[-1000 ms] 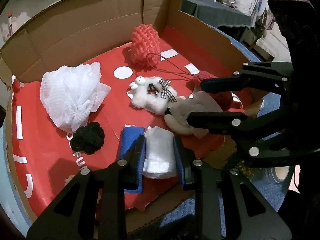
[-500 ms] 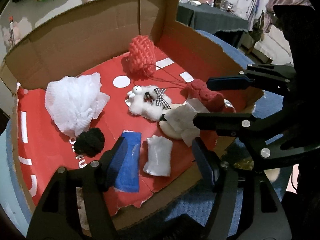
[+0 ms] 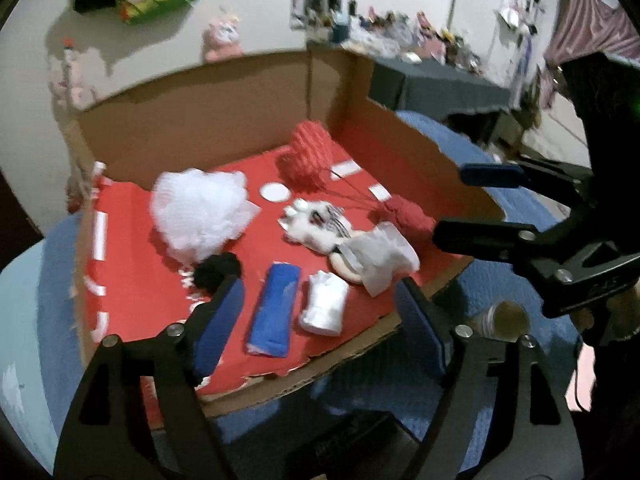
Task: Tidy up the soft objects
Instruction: 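Lift both open tools up out of the box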
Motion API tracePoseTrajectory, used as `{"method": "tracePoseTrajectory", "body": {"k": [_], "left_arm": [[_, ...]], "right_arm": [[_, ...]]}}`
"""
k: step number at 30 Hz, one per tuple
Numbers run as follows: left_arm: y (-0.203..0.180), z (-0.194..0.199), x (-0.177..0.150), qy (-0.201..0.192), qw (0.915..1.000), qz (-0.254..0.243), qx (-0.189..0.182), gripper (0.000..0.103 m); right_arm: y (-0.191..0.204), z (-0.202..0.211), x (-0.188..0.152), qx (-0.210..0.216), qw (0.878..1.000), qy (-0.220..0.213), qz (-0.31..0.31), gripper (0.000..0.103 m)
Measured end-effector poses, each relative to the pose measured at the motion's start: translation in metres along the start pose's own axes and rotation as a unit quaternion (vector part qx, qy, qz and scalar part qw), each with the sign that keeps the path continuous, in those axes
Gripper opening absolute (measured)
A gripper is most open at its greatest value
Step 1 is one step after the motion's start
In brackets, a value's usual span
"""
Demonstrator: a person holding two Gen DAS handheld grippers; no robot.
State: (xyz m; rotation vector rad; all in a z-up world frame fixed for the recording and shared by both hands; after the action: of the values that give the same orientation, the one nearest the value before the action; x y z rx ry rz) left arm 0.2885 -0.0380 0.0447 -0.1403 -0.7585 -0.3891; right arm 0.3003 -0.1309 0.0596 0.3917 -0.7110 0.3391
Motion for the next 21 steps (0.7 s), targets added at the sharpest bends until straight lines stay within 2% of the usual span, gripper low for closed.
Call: {"method": "tracePoseTrajectory", "body": {"k": [3,5,9,13,17,19,21], "left_arm": [[0.011,0.013,0.002,-0.045,0.9984,0.023,0.026,0.082],[0.02,0.02,0.005,-0.08,0.995,0.039,0.044,0.093],[0.036,0.026,0.012,-0.14,0.9826,0.047,0.112,0.094],[0.049,0.02,0.013,-0.158,0.9764,0.065,0.132,0.094],[0.066,0.006,0.008,-0.153,0.9716,0.09,0.157,0.096],[0.066,-0.003,0.005,-0.145,0.9755,0.092,0.137,0.096],[0.065,-0.012,0.001,-0.137,0.9772,0.09,0.134,0.096]], "right_arm": [[0.0,0.009,-0.001,-0.028,0.999,-0.019,0.004,0.099],[-0.002,0.012,-0.001,-0.052,0.998,-0.033,0.006,0.101],[-0.008,0.01,0.0,-0.093,0.994,-0.063,0.009,0.103],[-0.015,-0.005,0.0,-0.113,0.99,-0.078,0.013,0.103],[-0.021,-0.016,-0.001,-0.123,0.988,-0.088,0.014,0.103],[-0.025,-0.021,-0.003,-0.129,0.987,-0.092,0.007,0.103],[-0.026,-0.025,-0.005,-0.122,0.988,-0.09,0.004,0.103]]}}
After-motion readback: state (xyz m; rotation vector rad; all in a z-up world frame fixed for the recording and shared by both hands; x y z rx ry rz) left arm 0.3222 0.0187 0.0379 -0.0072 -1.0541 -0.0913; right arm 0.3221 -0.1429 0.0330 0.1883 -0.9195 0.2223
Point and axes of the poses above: each gripper's, at about its wrist camera, not at the fingertips, and z roughly against the way its jaws point, y to its left, x to its top, the point moved 8 cm from there along -z, roughly the way its jaws point, and after that the axes turned 5 degrees about x, right-handed, at the moved point
